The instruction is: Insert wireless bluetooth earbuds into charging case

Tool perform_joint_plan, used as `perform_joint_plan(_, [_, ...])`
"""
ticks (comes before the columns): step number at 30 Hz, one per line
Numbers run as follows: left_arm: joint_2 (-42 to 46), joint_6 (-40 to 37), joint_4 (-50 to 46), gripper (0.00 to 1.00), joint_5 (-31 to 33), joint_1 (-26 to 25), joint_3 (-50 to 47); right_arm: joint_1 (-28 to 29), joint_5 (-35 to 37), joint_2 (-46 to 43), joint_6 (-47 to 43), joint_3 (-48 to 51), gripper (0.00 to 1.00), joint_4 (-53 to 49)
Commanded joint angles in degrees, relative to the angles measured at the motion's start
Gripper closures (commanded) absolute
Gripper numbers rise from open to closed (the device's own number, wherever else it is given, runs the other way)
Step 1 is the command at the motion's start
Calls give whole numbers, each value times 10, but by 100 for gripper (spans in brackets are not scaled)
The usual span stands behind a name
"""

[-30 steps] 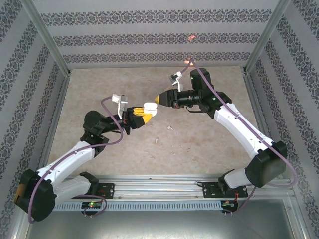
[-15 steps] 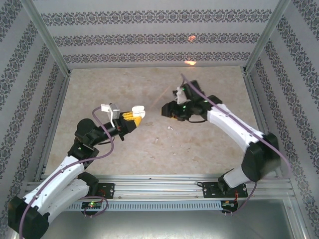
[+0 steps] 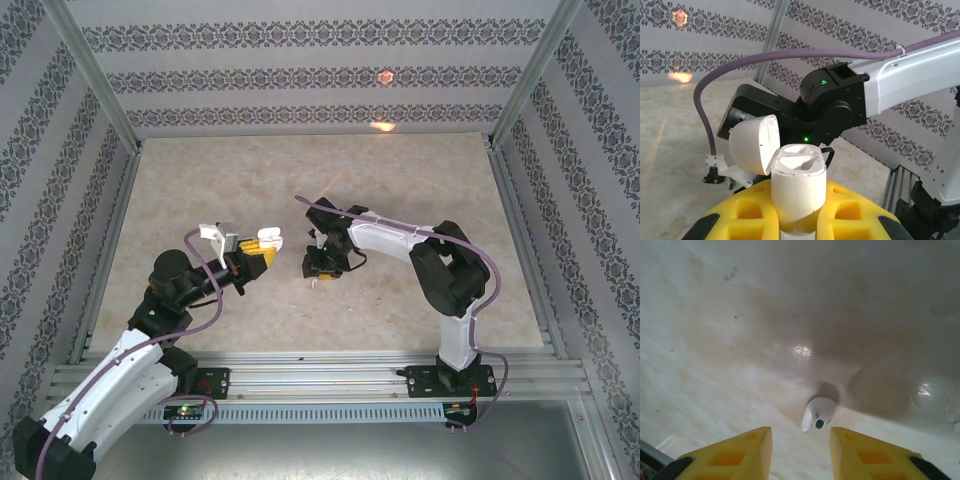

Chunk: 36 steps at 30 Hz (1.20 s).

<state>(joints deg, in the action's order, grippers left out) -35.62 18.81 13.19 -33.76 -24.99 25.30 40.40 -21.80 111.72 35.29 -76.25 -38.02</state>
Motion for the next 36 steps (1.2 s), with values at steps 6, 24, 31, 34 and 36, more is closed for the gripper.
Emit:
perform_joint_plan(6, [12,0,-5,100,6,6,-14,5,12,24,-23,-25,74,-4])
perform_joint_plan(24, [-5,5,5,100,6,6,-17,-3,37,24,-54,8,80,-8])
perform_joint_plan(31, [-15,12,17,100,8,6,-17,-11,70,-4,-74,37,81,-6])
perform_joint_plan(34, [-25,16,24,100,6,6,-13,-13,83,-19,-72,48,81,-7])
perform_joint_plan(36, [-30,14,23,100,5,6,-10,-13,89,-39,-62,55,80,-4])
